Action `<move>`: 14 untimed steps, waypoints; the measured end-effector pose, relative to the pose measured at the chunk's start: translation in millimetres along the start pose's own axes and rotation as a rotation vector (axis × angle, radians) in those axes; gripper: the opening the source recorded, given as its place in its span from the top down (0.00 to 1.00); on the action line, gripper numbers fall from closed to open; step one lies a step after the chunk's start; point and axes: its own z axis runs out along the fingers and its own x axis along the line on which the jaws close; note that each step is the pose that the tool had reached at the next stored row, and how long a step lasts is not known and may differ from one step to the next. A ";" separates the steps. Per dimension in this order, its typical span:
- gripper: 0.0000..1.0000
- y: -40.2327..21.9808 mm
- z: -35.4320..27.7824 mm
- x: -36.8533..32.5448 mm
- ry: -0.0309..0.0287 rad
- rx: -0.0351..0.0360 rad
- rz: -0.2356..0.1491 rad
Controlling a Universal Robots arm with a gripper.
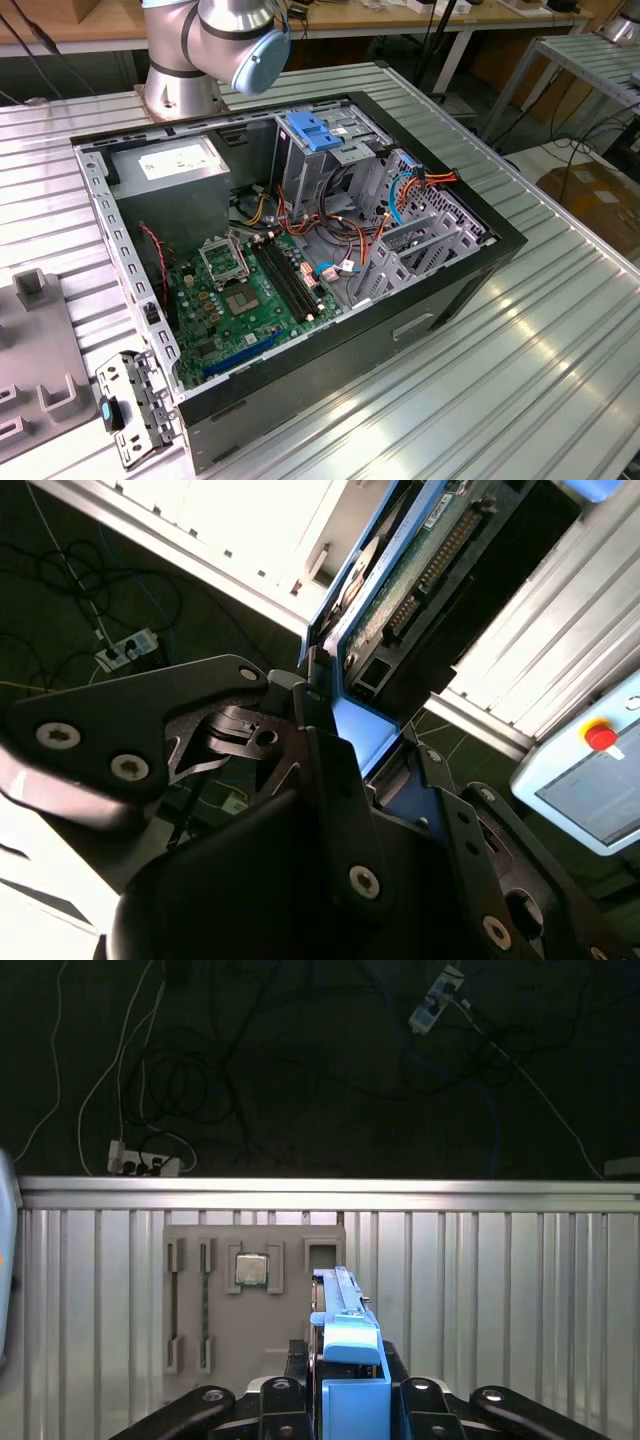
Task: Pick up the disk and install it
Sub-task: 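Pick up the disk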
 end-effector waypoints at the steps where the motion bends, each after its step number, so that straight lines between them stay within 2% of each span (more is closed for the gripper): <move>1: 0.63 0.0 -1.7 0.0 0.0000 -0.0001 0.000; 10: 0.63 0.3 -19.8 -0.3 0.0000 -0.0001 0.000; 14: 0.63 0.3 -21.9 -0.3 0.0000 -0.0002 0.000</move>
